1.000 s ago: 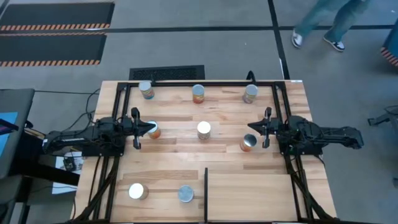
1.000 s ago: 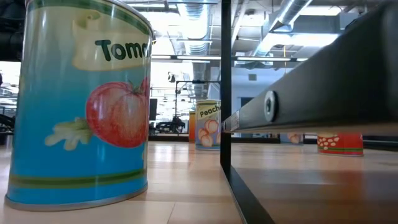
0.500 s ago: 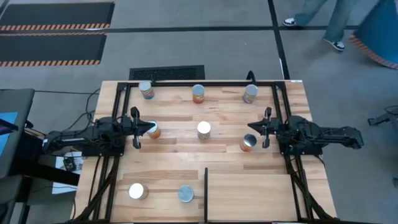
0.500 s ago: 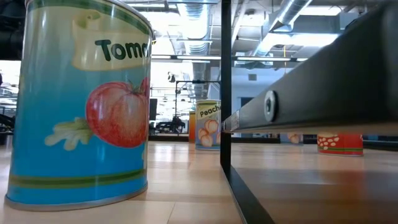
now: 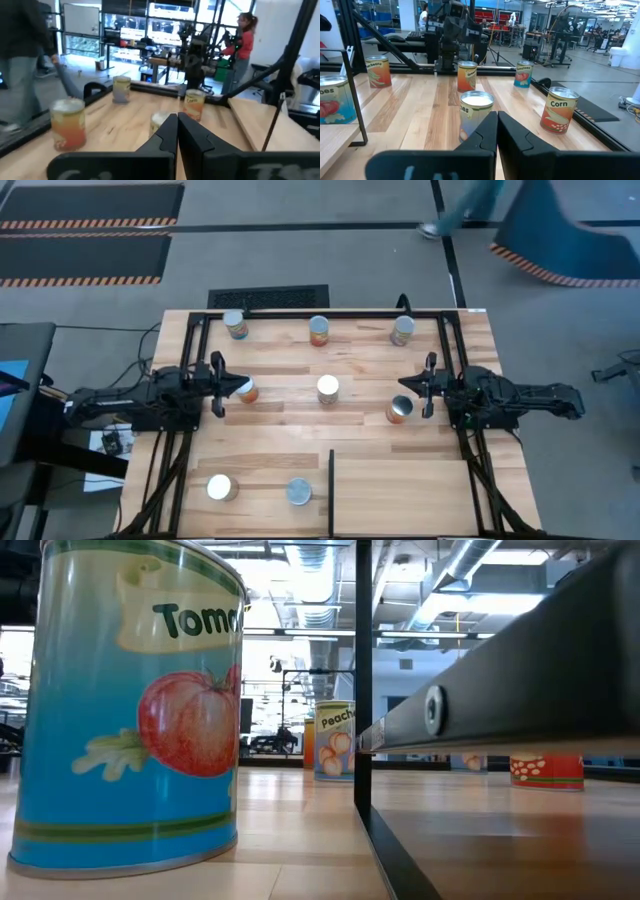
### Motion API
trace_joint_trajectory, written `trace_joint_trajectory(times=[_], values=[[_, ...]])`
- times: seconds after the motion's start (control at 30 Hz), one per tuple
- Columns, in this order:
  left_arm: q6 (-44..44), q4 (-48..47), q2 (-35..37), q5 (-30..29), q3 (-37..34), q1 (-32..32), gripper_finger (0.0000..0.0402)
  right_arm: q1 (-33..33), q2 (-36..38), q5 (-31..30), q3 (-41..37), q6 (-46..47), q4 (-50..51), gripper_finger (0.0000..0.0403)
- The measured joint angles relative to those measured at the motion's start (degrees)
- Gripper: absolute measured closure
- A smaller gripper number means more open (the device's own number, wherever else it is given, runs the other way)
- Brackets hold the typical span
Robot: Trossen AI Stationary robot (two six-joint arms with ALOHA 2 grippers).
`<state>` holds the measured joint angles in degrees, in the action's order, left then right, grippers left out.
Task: Pick and place cans onto a shelf
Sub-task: Put the top canned green beans on the shelf
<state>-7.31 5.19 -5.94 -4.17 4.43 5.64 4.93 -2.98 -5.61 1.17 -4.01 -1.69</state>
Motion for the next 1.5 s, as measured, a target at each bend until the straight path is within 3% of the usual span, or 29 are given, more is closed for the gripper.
trace_joint_trajectory(times=[0.23, 0.5, 0.7, 0.93, 1.2, 1.5], values=[[-0.86, -3.98, -14.53, -2.44, 10.05, 0.01, 0.0402, 0.00, 0.00, -0.01, 0.00, 0.00, 0.00, 0.0369], [-5.37, -31.97, -33.06, -4.15, 28.06, 0.01, 0.0401, 0.00, 0.00, 0.00, 0.00, 0.00, 0.00, 0.0369], [-11.43, -49.70, -43.69, -4.13, 37.09, 0.01, 0.0398, 0.00, 0.00, -0.02, 0.00, 0.00, 0.00, 0.0369], [-10.06, -55.44, -52.83, -4.18, 40.04, 0.01, 0.0347, 0.00, 0.00, -0.02, 0.00, 0.00, 0.02, 0.0369], [-6.33, -55.61, -58.70, -10.13, 40.38, -0.02, 0.0278, 0.00, 0.00, -0.02, 0.00, 0.00, 0.02, 0.0369], [-4.94, -56.78, -57.48, -9.92, 40.14, 0.03, 0.0266, 0.00, -0.01, 0.00, 0.00, 0.00, 0.02, 0.0369]])
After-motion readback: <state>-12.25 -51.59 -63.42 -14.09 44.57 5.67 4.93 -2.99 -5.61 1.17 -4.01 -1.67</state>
